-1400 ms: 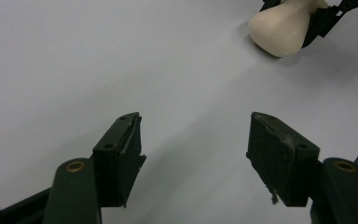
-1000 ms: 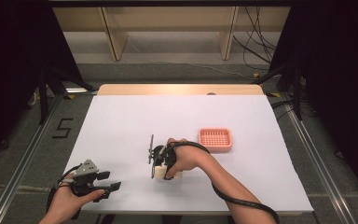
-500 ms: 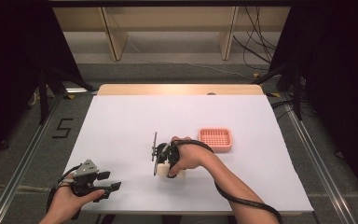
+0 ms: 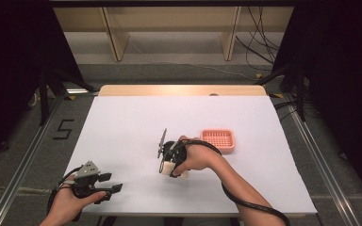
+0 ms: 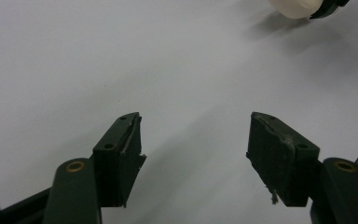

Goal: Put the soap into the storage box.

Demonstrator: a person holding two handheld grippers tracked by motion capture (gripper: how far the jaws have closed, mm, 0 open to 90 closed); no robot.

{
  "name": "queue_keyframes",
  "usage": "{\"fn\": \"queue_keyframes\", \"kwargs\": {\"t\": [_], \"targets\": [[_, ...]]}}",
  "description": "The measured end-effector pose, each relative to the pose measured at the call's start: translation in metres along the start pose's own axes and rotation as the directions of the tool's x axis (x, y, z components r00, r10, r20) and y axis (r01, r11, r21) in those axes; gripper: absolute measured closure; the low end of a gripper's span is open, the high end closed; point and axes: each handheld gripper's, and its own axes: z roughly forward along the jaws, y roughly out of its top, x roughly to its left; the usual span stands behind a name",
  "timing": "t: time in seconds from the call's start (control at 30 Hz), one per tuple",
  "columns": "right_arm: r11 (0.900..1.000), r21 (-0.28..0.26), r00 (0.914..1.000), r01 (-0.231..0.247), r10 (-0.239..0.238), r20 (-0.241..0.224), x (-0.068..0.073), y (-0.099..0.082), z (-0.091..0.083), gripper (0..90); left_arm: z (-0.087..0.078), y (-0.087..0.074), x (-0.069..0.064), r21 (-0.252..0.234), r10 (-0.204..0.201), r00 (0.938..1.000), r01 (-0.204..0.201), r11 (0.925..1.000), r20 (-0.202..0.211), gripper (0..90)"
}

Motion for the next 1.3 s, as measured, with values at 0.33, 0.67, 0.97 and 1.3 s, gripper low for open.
{"fn": "queue_keyframes", "kwargs": {"t": [0.33, 0.67, 0.97, 1.3], "targets": [[0.9912, -0.082, 0.9946, -0.103, 0.103, -0.008, 0.006, -0.015, -0.01, 50.6, 0.001, 0.0, 0.0, 0.003, 0.005, 1.0, -0.005, 1.0, 0.002, 34.5], [0.9863, -0.113, 0.9912, -0.12, 0.126, 0.041, 0.005, -0.028, -0.016, 50.6, 0.001, 0.0, 0.0, 0.007, 0.004, 1.0, -0.004, 1.0, -0.003, 34.5], [0.9784, -0.158, 0.9891, -0.133, 0.141, 0.042, 0.006, -0.038, -0.021, 50.6, 0.001, 0.0, 0.001, 0.009, 0.006, 1.0, -0.006, 0.9999, -0.003, 34.5], [0.9654, -0.185, 0.9805, -0.184, 0.194, 0.034, 0.008, -0.047, -0.032, 50.6, 0.002, -0.001, 0.001, 0.014, 0.005, 0.9999, -0.005, 0.9999, -0.01, 34.5]]}}
